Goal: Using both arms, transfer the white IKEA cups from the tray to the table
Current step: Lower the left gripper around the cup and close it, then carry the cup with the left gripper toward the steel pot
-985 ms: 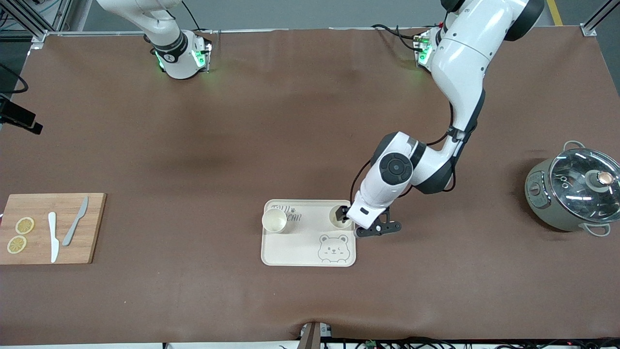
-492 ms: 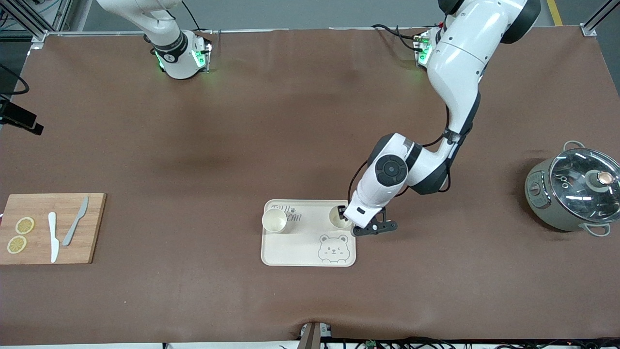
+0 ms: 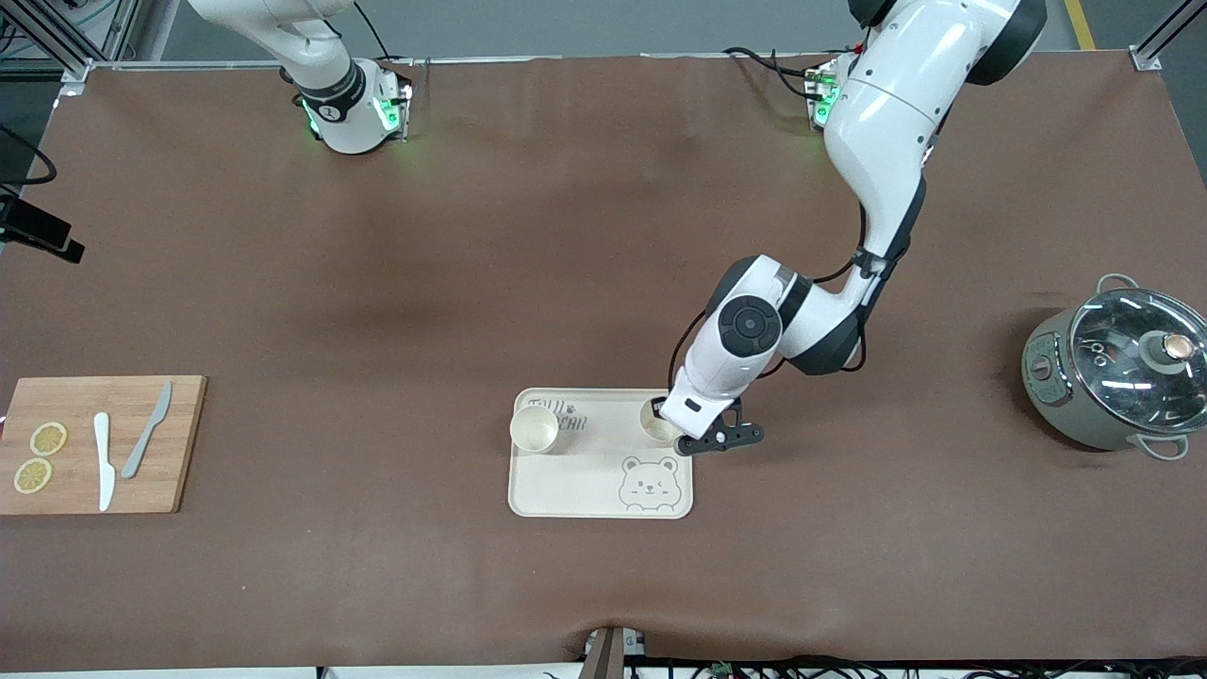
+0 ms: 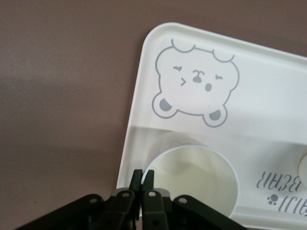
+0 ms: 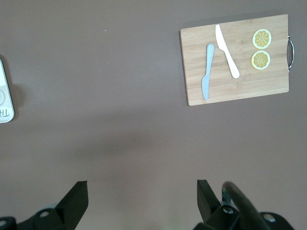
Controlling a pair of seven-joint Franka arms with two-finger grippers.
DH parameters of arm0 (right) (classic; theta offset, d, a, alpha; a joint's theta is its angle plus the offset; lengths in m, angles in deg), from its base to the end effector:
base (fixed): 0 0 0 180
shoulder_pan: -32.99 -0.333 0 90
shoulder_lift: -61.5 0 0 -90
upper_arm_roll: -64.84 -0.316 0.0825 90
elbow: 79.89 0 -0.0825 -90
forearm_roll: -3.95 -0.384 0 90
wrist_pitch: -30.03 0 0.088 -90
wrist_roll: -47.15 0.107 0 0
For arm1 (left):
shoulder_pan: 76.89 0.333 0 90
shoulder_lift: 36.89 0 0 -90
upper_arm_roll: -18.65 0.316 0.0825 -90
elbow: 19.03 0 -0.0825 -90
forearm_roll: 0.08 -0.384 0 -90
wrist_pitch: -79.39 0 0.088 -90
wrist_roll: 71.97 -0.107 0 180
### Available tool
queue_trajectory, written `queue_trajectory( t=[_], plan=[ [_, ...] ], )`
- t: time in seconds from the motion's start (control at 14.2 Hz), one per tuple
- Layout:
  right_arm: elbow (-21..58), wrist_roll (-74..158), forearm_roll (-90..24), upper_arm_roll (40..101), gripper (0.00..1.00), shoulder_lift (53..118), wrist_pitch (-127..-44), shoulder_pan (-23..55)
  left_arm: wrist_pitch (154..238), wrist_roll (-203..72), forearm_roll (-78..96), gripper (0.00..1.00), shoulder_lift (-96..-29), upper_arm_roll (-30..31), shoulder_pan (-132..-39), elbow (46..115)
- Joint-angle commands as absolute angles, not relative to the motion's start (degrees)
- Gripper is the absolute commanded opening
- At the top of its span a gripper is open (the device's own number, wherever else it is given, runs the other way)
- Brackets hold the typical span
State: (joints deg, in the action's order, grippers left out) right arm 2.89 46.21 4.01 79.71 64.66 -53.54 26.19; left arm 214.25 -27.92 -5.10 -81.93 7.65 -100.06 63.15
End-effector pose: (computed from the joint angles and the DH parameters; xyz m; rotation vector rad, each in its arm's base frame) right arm 0.5550 -0.0742 0.6439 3.1228 -0.1946 -0.0635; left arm 0.6287 -0.3903 0.2445 2.9839 0.2698 0.1111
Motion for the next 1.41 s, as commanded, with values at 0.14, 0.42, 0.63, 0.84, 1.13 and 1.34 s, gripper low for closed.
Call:
queue_trajectory(
  t=[0.14,0.42,0.63,0.84,1.13,1.34],
  plan=[
    [2.5,45.7,4.9,79.4,1.00,64.9,-52.9,26.7,213.3,-27.1,-6.4,0.00,-76.9,8.0,-98.5,62.9],
    [2.4,45.7,4.8,79.4,1.00,64.9,-53.2,26.0,206.2,-29.6,-6.6,0.00,-70.5,8.0,-93.9,63.6],
    [2.4,45.7,4.8,79.3,1.00,66.1,-53.5,26.4,199.9,-35.2,-6.6,0.00,-66.1,7.9,-89.3,64.6],
    [2.4,45.7,4.8,79.3,1.00,66.4,-53.6,26.7,196.2,-38.7,-4.5,0.00,-62.2,6.6,-82.4,68.1],
    [2.2,45.7,5.4,79.4,1.00,69.3,-53.6,26.4,196.2,-45.0,-4.5,0.00,-57.7,6.3,-76.5,78.2],
    [1.9,45.6,5.8,79.4,1.00,74.1,-54.4,26.4,197.4,-48.1,-5.0,0.00,-55.4,6.4,-74.5,86.2]
  ],
)
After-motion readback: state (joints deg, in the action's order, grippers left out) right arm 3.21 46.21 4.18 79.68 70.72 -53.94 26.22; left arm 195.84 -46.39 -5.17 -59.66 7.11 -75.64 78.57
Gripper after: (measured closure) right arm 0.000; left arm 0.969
